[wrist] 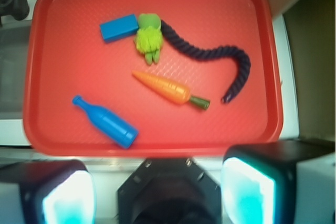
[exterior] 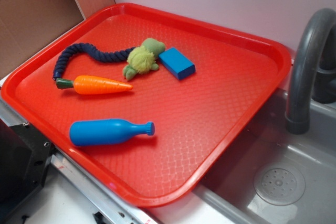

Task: Grab the carrot.

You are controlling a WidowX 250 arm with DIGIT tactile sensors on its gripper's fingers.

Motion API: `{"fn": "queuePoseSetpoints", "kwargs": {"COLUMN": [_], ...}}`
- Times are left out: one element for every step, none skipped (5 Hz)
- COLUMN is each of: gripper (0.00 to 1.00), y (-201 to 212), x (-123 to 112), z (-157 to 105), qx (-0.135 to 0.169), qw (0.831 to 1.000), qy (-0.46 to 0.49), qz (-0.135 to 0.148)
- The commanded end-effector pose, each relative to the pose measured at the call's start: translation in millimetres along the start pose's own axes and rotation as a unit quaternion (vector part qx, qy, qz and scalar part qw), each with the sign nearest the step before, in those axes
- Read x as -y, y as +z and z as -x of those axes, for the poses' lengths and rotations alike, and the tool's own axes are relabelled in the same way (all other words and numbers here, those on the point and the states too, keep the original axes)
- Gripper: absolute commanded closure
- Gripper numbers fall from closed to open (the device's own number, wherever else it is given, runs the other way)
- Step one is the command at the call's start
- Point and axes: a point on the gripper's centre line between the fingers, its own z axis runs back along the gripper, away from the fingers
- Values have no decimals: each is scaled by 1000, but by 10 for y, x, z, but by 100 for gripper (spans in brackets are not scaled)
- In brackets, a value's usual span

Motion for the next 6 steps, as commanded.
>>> {"fn": "queuePoseSetpoints", "kwargs": {"gripper": [0, 0, 0, 0, 0, 0], "y": [-386, -546, -771, -966, -1223, -1491], "x": [-349, -437, -364, -299, -256, -281], "z": [-263, -367, -494, -510, -451, -426], "qx": [25, 15, 4, -1, -27, -58], "qw": [987, 980, 964, 949, 942, 941], "qy": [-159, -198, -264, -315, -333, -330], "qz": [11, -8, -26, -27, -40, -52]}}
